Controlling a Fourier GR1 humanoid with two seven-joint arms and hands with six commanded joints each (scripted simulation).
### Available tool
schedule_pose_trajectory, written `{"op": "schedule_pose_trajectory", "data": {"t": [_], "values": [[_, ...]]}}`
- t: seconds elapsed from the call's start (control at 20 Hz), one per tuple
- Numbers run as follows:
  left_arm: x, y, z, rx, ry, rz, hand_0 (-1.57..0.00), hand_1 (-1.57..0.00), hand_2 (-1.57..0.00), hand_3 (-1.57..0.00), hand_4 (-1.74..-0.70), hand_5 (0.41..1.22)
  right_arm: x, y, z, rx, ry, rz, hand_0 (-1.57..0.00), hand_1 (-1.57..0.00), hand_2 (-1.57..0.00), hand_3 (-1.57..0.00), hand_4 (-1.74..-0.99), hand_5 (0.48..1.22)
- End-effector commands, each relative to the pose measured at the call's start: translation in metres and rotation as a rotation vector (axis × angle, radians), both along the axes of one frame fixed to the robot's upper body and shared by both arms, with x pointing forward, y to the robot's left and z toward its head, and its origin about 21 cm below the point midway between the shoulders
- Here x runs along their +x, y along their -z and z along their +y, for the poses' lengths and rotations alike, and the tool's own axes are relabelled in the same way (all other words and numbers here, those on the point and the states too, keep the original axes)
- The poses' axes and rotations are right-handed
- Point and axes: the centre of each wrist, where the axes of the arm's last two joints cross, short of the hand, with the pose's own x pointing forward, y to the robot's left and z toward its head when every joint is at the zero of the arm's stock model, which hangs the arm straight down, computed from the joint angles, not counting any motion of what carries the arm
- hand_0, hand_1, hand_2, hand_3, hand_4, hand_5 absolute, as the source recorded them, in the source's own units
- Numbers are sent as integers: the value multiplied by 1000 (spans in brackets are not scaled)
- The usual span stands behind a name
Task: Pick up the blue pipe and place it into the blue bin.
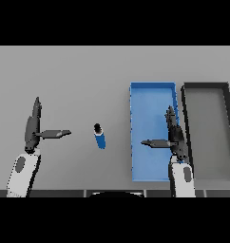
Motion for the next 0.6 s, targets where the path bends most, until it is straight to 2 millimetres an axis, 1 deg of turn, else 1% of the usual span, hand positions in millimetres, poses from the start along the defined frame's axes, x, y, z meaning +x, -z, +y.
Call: {"op": "schedule_pose_trajectory", "data": {"t": [0.0,0.25,0.3,0.35,0.4,0.55], "values": [[1,0,0,-1,0,-3,1,1,1,1,-967,594,1,0,0,0,1,2,1,1,1,1,-1210,594],[11,-3,-2,4,1,-4,1,1,1,1,-967,594,11,-1,0,1,0,12,1,1,1,1,-1210,594],[8,-7,6,83,160,-11,1,1,1,1,-967,594,9,-8,-12,-153,-53,-58,1,1,1,1,-1210,594],[5,-9,16,126,258,-4,1,1,1,1,-969,595,3,-10,-16,-242,-98,-97,1,1,1,1,-1206,592],[7,-13,25,150,308,11,1,1,1,1,-970,596,2,-12,-13,-293,-123,-102,1,1,1,1,-1198,589],[10,-12,29,174,379,26,1,1,1,1,-968,597,0,-12,-18,-348,-155,-102,1,1,1,1,-1190,586]]}}
